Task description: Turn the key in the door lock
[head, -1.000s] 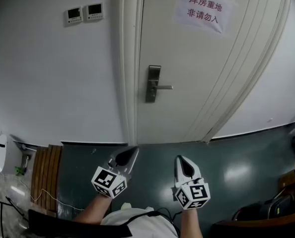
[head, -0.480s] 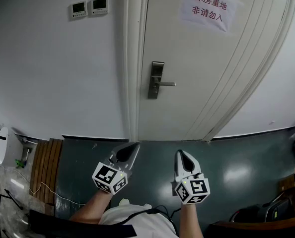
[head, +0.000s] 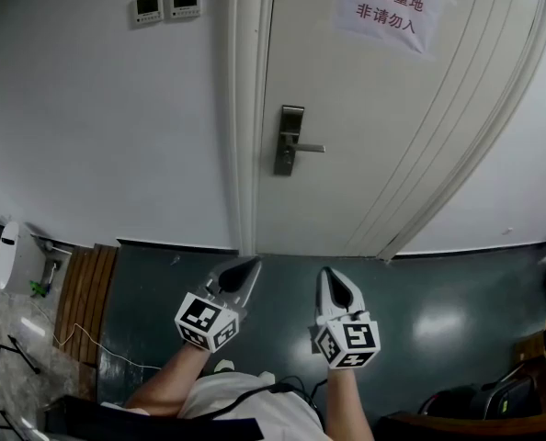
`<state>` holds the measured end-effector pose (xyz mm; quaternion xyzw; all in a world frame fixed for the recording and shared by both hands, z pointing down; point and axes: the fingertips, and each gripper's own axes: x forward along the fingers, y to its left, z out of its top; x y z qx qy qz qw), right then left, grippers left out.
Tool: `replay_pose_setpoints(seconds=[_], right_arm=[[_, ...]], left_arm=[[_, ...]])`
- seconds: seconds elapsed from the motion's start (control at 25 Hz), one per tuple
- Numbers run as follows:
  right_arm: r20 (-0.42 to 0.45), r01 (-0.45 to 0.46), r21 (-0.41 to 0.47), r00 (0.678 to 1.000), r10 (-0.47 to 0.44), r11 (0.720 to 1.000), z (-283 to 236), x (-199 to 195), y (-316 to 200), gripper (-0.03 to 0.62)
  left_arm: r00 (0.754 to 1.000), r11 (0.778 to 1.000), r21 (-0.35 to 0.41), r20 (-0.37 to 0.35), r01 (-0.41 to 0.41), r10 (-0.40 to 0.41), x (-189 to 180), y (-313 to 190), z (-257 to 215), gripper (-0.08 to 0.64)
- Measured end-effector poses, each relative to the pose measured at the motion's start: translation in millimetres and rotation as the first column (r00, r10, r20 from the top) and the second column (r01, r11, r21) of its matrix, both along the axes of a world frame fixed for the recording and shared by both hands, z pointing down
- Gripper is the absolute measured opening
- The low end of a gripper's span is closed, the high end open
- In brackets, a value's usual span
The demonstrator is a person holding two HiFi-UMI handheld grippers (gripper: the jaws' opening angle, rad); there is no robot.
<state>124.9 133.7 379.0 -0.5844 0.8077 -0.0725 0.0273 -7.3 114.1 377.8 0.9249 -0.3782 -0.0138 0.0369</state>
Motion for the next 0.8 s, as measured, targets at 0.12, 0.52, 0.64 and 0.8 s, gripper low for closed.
replay_pose_setpoints(seconds=[0.12, 0.52, 0.64, 0.8], right_arm=[[0.007, 0.016, -0.003, 1.000, -0.016, 1.000, 3.0, 4.1, -0.6, 0.008], [-0.006, 0.032, -0.022, 0.999, -0.032, 0.999, 17.3, 17.6, -18.1, 0.008], [-0.002, 0.032, -0.015, 0.999, -0.032, 0.999, 15.5, 21.6, -28.8, 0.008], [-0.013, 0.036, 0.003, 0.999, -0.036, 0.999, 8.4, 18.2, -50.5, 0.008]], left_arm=[[1.000, 1.000, -0.010, 0.000, 0.025, -0.025, 3.1, 0.3, 2.9, 0.005], [0.999, 0.999, -0.022, -0.001, 0.048, -0.048, 21.5, -7.7, 8.6, 0.006], [0.998, 0.998, -0.014, -0.029, 0.055, -0.056, 26.1, -18.3, 2.9, 0.006], [0.998, 0.998, 0.009, -0.005, 0.059, -0.059, 29.0, -40.9, -1.7, 0.006]])
